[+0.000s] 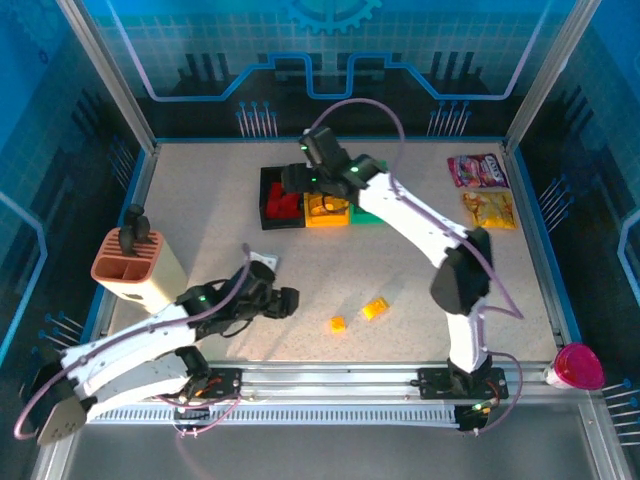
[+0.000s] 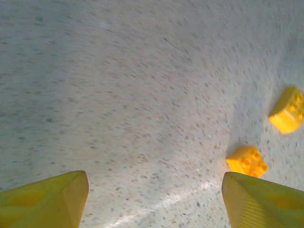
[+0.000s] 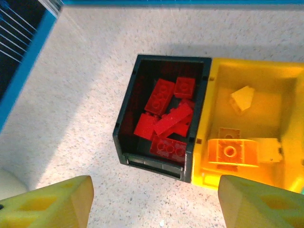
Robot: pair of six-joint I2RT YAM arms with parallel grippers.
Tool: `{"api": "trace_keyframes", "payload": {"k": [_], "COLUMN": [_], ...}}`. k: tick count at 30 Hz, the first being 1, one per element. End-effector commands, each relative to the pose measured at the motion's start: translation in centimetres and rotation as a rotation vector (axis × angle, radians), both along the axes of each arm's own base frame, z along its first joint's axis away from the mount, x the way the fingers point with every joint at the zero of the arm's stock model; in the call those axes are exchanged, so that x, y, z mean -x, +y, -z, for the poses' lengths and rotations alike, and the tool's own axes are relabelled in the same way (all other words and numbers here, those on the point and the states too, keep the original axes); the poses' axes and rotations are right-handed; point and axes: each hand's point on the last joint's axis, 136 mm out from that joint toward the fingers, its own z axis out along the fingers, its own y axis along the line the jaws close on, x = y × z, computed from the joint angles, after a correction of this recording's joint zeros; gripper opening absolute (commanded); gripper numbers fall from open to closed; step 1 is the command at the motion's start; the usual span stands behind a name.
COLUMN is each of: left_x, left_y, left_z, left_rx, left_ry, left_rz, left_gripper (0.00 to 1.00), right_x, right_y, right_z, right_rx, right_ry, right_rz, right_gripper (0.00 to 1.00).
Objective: Sort the legos into containers by color
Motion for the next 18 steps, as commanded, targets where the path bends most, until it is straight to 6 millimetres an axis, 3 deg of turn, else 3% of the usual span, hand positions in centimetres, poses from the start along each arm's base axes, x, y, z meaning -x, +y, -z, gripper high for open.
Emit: {"api": "trace_keyframes", "payload": {"k": [1,9,18], "left_x": [0.3,2.1,2.2], "left_y": [-3.3,-9.6,-11.5], "left_z": [-0.1,2.4,5.4], "left_rx": [-0.019,-0.019,-0.114], "left_ry": [-0.004,0.103,0.220], "left_rz": [0.097,0.157,0.120], "left_gripper": [0.75,0.75,0.74], "right_x": [-0.3,2.5,6.1], "right_y": [-3.6,-11.3,-16.3], "right_z": [-1.0,0.7,5.4], "right_rx": [-0.053,-0.069,-0.035], "right_ry": [-0.041,-0.017,0.055], "right_rz": [0.078,0.215,0.303], "right_gripper": [0.71,0.72,0.73]}}
